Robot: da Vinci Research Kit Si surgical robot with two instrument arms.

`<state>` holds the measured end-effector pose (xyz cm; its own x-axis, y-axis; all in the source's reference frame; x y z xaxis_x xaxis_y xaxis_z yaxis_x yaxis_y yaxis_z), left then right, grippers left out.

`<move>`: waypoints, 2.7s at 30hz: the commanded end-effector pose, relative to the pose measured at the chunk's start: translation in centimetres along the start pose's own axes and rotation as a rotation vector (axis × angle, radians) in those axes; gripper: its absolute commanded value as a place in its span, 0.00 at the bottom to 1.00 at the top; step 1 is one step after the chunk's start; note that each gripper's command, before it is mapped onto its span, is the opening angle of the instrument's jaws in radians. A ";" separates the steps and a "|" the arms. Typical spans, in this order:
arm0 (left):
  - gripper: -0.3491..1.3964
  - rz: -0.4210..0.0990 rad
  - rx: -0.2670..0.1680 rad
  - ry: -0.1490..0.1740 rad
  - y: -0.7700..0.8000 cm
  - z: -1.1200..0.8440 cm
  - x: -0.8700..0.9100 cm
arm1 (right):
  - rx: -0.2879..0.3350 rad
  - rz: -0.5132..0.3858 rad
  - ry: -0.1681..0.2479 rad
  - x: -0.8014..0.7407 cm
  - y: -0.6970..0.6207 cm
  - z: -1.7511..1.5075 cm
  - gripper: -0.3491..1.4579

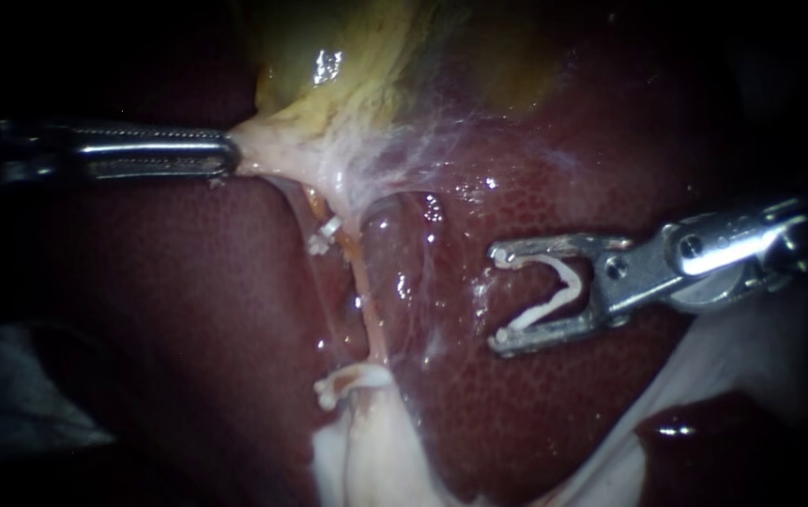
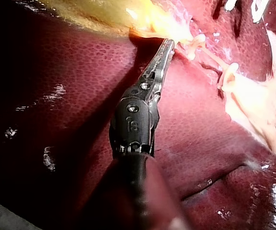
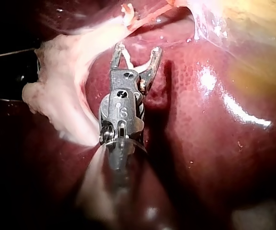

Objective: Clipping first clip right tube

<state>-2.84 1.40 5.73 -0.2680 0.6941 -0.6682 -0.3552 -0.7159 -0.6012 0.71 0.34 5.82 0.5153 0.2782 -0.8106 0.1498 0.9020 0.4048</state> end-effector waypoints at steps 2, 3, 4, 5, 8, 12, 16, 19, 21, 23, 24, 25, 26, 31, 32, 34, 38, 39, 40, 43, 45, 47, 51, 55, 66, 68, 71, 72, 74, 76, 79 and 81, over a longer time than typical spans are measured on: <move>0.00 0.000 0.001 0.001 0.02 0.02 0.00 | 0.005 0.009 0.011 0.00 0.00 0.09 0.46; 0.00 0.000 0.002 0.001 0.02 0.02 0.01 | 0.006 0.026 0.015 0.00 0.00 0.13 0.46; 0.00 0.000 0.002 0.001 0.03 0.02 0.01 | 0.008 0.042 0.023 0.00 0.00 0.17 0.46; 0.00 0.000 0.003 0.001 0.04 0.02 0.01 | 0.012 0.053 0.027 0.00 0.00 0.22 0.46; 0.00 0.005 0.004 0.001 0.06 0.03 0.02 | 0.013 0.092 0.035 0.00 0.03 0.38 0.46; 0.00 0.005 0.006 0.002 0.08 0.04 0.03 | 0.022 0.158 0.060 -0.02 0.07 0.59 0.46; 0.00 0.004 0.007 0.002 0.10 0.05 0.04 | 0.017 0.214 0.070 -0.05 0.14 0.77 0.46; 0.00 0.004 0.008 0.002 0.10 0.06 0.04 | 0.019 0.252 0.086 -0.09 0.20 0.89 0.45; 0.00 0.004 0.008 0.002 0.10 0.06 0.04 | 0.026 0.284 0.097 -0.13 0.23 0.96 0.45; 0.00 0.004 0.008 0.002 0.11 0.07 0.04 | 0.038 0.311 0.109 -0.18 0.26 1.04 0.45; 0.00 0.004 0.009 0.002 0.11 0.07 0.04 | 0.046 0.323 0.121 -0.20 0.27 1.08 0.45; 0.00 0.004 0.009 0.002 0.11 0.07 0.04 | 0.058 0.343 0.136 -0.23 0.27 1.12 0.45; 0.00 0.004 0.009 0.002 0.11 0.07 0.04 | 0.065 0.354 0.144 -0.26 0.28 1.16 0.45; 0.00 0.004 0.009 0.002 0.11 0.08 0.05 | 0.108 0.407 0.171 -0.36 0.28 1.38 0.45; 0.00 0.004 0.010 0.002 0.12 0.08 0.05 | 0.117 0.418 0.181 -0.38 0.27 1.41 0.45; 0.00 0.003 0.010 0.002 0.12 0.09 0.05 | 0.140 0.439 0.198 -0.40 0.26 1.48 0.45; 0.00 0.003 0.011 0.002 0.12 0.09 0.05 | 0.174 0.452 0.203 -0.42 0.25 1.57 0.45; 0.00 0.003 0.011 0.002 0.12 0.09 0.05 | 0.180 0.454 0.208 -0.43 0.25 1.59 0.45; 0.00 0.003 0.011 0.002 0.13 0.09 0.06 | 0.187 0.461 0.215 -0.43 0.24 1.60 0.45; 0.00 0.003 0.011 0.002 0.13 0.09 0.06 | 0.215 0.473 0.246 -0.43 0.23 1.62 0.46; 0.00 0.003 0.011 0.002 0.13 0.09 0.06 | 0.231 0.474 0.264 -0.40 0.21 1.61 0.46; 0.00 0.003 0.011 0.002 0.13 0.09 0.06 | 0.248 0.476 0.284 -0.34 0.18 1.59 0.46; 0.00 0.003 0.011 0.002 0.13 0.09 0.05 | 0.284 0.481 0.310 -0.19 0.11 1.53 0.45; 0.00 0.003 0.011 0.002 0.13 0.09 0.05 | 0.316 0.488 0.339 -0.07 0.06 1.49 0.44; 0.00 0.003 0.011 0.002 0.13 0.10 0.06 | 0.324 0.517 0.343 -0.04 0.04 1.46 0.34; 0.00 0.003 0.011 0.002 0.13 0.10 0.06 | 0.326 0.528 0.341 -0.05 0.03 1.45 0.30; 0.00 0.003 0.011 0.002 0.13 0.10 0.06 | 0.328 0.533 0.341 -0.05 0.02 1.43 0.21; 0.00 0.003 0.011 0.002 0.13 0.10 0.06 | 0.329 0.539 0.340 -0.05 0.02 1.43 0.19; 0.00 0.003 0.011 0.002 0.13 0.10 0.06 | 0.332 0.557 0.338 -0.06 0.01 1.42 0.16; 0.00 0.003 0.011 0.002 0.13 0.10 0.06 | 0.334 0.568 0.337 -0.06 0.01 1.42 0.05; 0.00 0.003 0.011 0.002 0.13 0.10 0.06 | 0.342 0.608 0.332 -0.08 0.00 1.40 0.00; 0.00 0.003 0.011 0.002 0.13 0.10 0.06 | 0.343 0.608 0.332 -0.08 -0.02 1.39 0.00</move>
<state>-2.99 1.36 5.66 -0.2668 0.6915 -0.6713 -0.3640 -0.7172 -0.5942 1.85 -0.16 6.46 0.3180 0.8258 -0.4658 0.2016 0.4212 0.8843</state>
